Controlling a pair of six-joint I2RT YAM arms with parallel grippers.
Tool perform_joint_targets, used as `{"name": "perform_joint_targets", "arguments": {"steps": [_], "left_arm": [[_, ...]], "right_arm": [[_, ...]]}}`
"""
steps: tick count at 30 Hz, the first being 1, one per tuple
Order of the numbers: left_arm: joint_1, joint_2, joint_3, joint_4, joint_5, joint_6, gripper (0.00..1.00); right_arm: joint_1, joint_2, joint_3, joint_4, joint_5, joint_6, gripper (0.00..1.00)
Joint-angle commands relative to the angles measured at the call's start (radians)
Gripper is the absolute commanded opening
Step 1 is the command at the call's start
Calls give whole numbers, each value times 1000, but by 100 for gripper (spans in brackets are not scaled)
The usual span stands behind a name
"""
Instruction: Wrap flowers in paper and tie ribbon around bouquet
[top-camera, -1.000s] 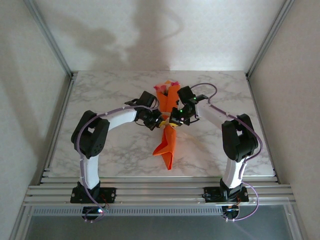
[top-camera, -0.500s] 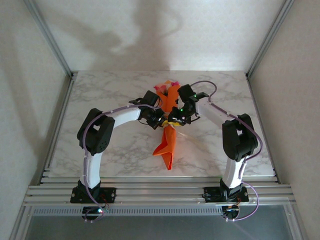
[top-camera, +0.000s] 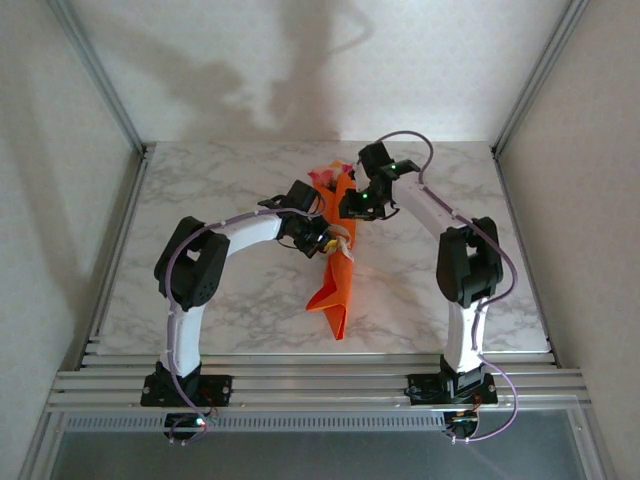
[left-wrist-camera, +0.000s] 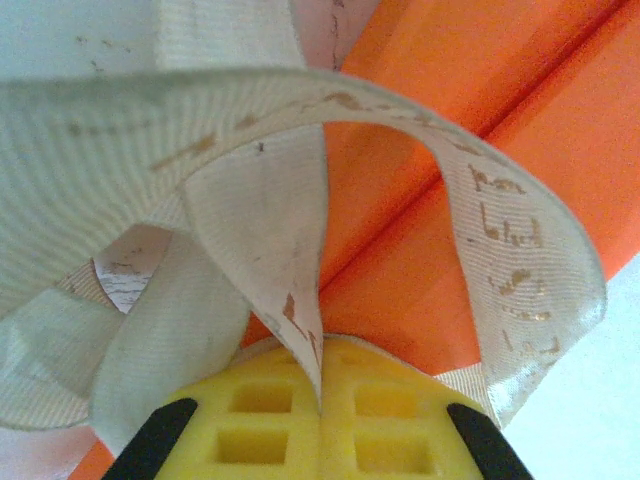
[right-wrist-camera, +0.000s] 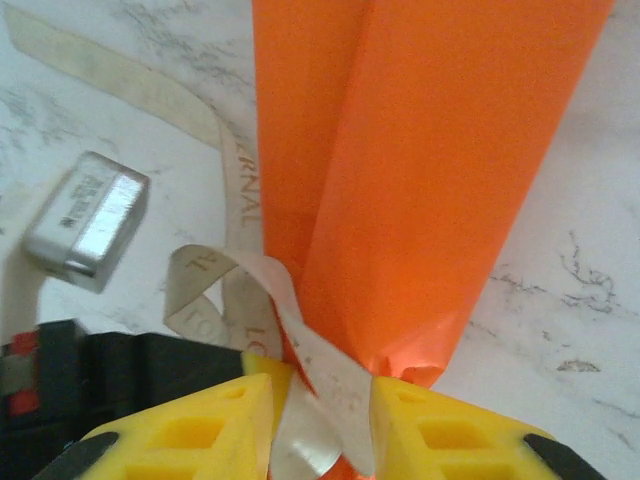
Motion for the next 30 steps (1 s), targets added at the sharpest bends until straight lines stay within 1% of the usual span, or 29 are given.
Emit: {"name": "perform_joint_targets", "arguments": {"steps": [1, 5, 13, 18, 21, 23, 25, 28, 30], "left_arm": [[-11, 7, 12, -16, -14, 0, 0], [-11, 5, 11, -15, -15, -4, 0], [-12, 7, 11, -12, -12, -5, 0], [-12, 9, 18, -16, -8, -3, 0], [-13, 12, 23, -19, -8, -2, 0], [-13, 14, 25, -20, -8, -2, 0], [-14, 15, 26, -22, -7, -1, 0], [-15, 17, 29, -22, -5, -1, 0], [-15, 20, 31, -23, -4, 0, 0]], "right_arm": [[28, 49, 51, -83, 38, -85, 31], [39, 84, 71, -73, 55, -73, 32], [63, 166, 165, -133, 118, -80, 32], [64, 181, 169, -131, 142, -71, 31], [65, 187, 173, -131, 149, -71, 29], [65, 191, 177, -132, 151, -68, 25], [65, 188, 177, -132, 156, -62, 12], [64, 161, 161, -114, 161, -49, 0], [65, 136, 145, -100, 166, -38, 0]]}}
